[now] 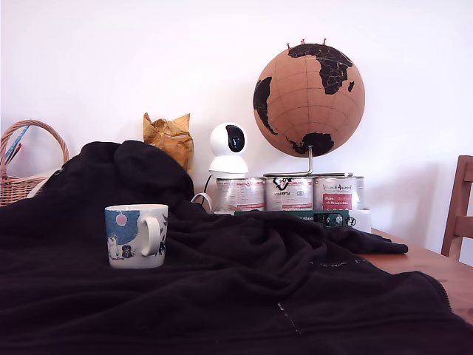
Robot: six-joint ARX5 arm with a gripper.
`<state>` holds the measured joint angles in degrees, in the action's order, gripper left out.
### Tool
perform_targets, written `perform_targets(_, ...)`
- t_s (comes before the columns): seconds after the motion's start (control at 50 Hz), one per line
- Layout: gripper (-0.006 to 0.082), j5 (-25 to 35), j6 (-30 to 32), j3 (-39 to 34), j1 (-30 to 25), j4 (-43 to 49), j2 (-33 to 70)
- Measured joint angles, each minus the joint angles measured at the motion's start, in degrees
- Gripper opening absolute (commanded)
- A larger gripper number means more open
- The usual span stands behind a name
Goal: Pick the blue coffee capsule and place it inside the blue coffee cup
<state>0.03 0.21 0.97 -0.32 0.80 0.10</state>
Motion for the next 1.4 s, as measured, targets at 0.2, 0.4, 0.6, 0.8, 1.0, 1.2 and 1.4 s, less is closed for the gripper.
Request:
perform_targets(0.2, -0.0024, 5.7, -4.4, 2.8, 1.6, 6.7, -0.3)
perform_targets(0.4, -0.0024, 6.1, -13.9, 3.0, 1.6, 3.0, -0.3)
perform_targets(0.6, -0.0024, 1.5, -18.4, 3.0, 1.6, -1.7, 0.0)
perform_targets(0.8, 0.0279, -3.2, -18.3, 3.0, 1.6, -3.6, 10.8)
perform_targets(1.0, 0.0578, -4.0, -12.3, 3.0, 1.6, -9.5, 22.9)
perform_targets(1.2, 0.0578, -3.8, -5.3, 3.0, 1.6, -15.8, 37.0)
perform_targets(1.4, 0.0578, -4.0, -4.5, 3.0, 1.6, -26.6, 48.2)
